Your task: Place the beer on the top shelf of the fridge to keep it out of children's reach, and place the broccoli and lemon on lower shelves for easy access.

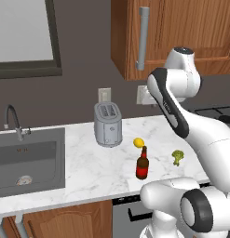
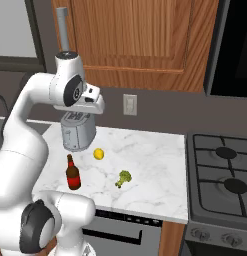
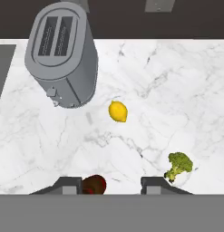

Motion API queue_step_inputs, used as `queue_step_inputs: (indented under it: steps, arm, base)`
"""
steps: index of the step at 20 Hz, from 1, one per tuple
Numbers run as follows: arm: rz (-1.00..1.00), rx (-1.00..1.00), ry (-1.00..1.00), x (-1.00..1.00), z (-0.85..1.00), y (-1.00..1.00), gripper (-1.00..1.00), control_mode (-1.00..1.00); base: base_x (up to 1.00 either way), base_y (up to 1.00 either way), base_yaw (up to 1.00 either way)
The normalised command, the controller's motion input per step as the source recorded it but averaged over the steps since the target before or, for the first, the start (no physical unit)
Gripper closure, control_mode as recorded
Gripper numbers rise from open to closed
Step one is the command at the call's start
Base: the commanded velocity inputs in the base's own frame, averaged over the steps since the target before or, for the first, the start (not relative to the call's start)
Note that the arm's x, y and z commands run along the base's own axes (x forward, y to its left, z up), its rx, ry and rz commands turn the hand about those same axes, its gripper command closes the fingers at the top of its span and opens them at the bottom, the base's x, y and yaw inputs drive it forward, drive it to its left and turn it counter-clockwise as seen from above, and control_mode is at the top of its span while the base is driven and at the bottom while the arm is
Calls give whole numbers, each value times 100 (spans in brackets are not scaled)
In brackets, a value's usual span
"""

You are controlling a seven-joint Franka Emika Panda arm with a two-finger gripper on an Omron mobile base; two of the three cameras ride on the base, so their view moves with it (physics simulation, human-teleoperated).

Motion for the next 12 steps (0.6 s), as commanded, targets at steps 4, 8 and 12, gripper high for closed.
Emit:
queue_step_inputs:
  steps: [4, 8, 12]
  arm:
    - [0, 0, -6, -6, -16, 4, -100, -100]
    - [3, 0, -26, -30, -24, 0, -100, -100]
    - [0, 1, -14, -23, -13, -26, -100, -100]
  base:
    - [0, 0, 0]
    - [0, 0, 0]
    - [0, 0, 0]
